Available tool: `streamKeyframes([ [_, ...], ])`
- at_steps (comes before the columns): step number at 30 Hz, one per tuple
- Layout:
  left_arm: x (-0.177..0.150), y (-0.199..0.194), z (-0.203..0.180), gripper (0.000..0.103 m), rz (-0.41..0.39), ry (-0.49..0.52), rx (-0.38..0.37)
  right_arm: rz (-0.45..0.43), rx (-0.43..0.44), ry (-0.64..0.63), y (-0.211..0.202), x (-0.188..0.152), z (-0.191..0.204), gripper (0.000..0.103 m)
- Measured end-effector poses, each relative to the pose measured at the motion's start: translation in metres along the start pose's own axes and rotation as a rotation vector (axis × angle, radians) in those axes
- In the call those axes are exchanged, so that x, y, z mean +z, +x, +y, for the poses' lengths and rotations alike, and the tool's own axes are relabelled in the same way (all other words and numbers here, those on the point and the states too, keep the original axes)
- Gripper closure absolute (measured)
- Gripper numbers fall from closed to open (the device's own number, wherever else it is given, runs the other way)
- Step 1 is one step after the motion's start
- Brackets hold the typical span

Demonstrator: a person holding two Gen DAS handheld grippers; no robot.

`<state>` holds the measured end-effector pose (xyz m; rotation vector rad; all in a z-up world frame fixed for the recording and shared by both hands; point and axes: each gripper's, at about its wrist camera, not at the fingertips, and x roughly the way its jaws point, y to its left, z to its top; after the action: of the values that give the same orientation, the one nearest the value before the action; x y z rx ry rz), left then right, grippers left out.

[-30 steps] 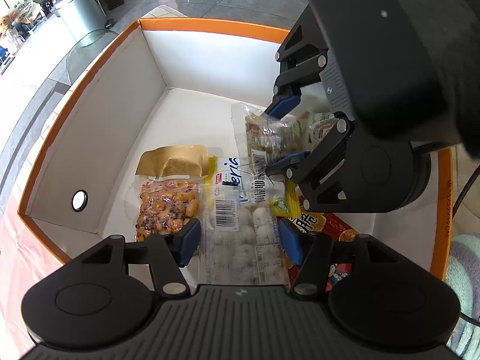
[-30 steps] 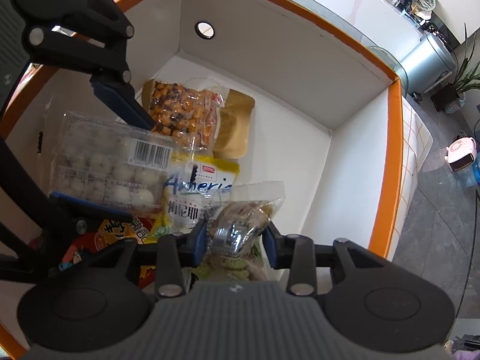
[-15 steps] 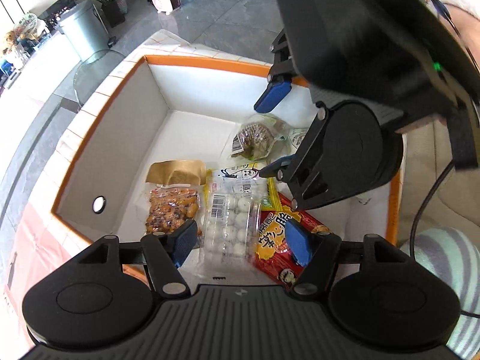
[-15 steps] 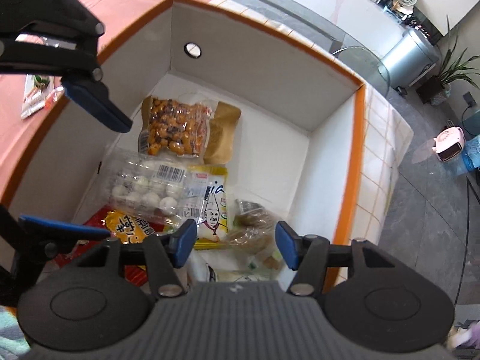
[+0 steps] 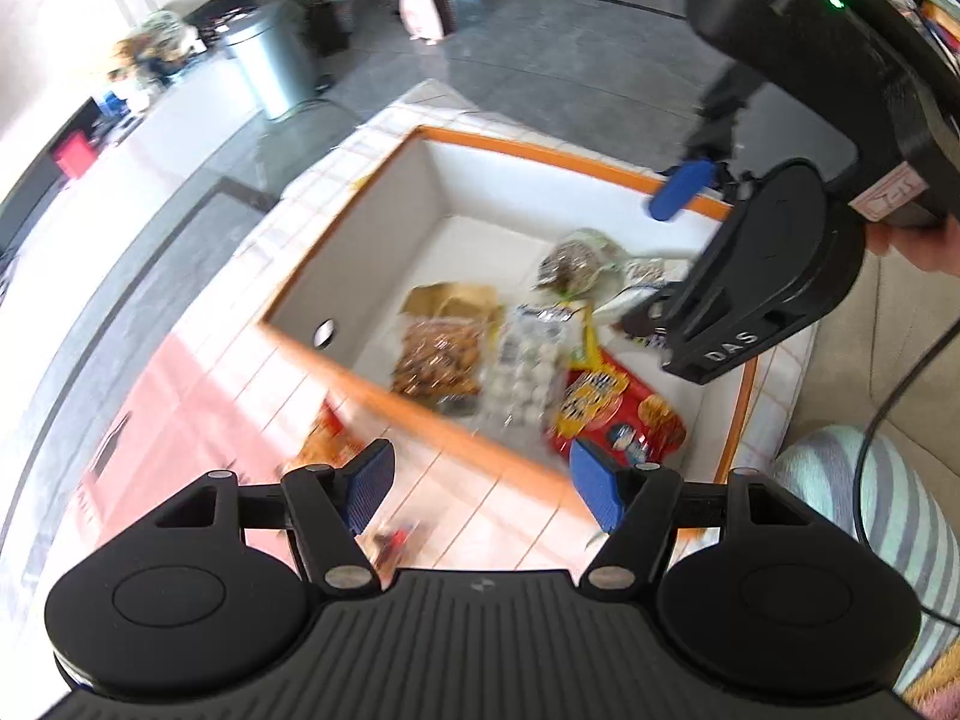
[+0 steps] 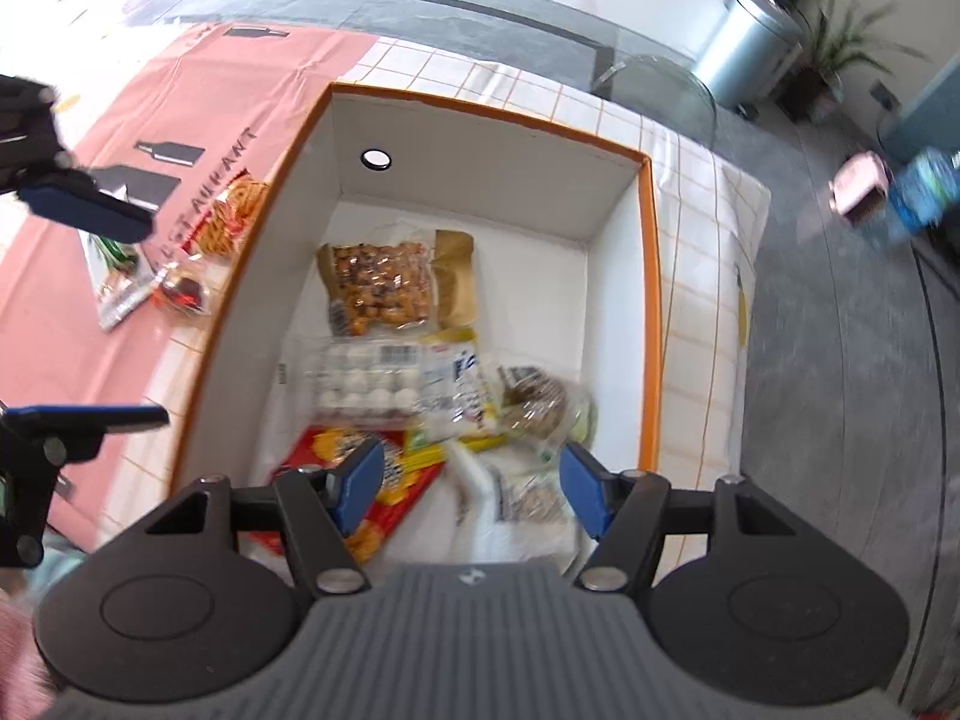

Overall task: Organize snacks
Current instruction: 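Move both tools back over the green sausage and red snack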

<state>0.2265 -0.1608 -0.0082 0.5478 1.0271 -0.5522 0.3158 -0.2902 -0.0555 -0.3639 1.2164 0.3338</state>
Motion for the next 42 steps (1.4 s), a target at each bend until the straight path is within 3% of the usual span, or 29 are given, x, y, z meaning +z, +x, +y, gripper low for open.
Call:
streamKeyframes([
  [4, -0.021, -0.023, 0.011, 0.024, 0.023, -0.071, 0.027, 0.018, 0.054, 0.063, -0.015, -0.007, 0.019, 0.039],
  [10, -0.062, -0.050, 0.040, 0.024, 0.030, -0.225, 0.061, -0.016, 0.140, 0.050, -0.036, -0.016, 0.069, 0.039],
  [16, -0.107, -0.068, 0.070, 0.024, -0.021, -0.367, 0.116, -0.100, 0.197, 0.063, -0.042, -0.016, 0.118, 0.038],
  [19, -0.126, -0.075, 0.077, 0.024, -0.050, -0.393, 0.129, -0.139, 0.239, 0.081, -0.038, -0.018, 0.138, 0.038],
  [23, -0.143, -0.077, 0.080, 0.024, -0.068, -0.343, 0.146, -0.175, 0.268, 0.069, -0.024, -0.016, 0.169, 0.039],
  [29, -0.165, -0.059, 0.086, 0.024, -0.035, -0.257, 0.137, -0.163, 0.239, -0.027, 0.004, -0.007, 0.204, 0.039],
  [42, -0.171, 0.015, 0.119, 0.024, 0.024, -0.024, 0.070, -0.133, 0.154, -0.145, 0.065, 0.044, 0.205, 0.045],
])
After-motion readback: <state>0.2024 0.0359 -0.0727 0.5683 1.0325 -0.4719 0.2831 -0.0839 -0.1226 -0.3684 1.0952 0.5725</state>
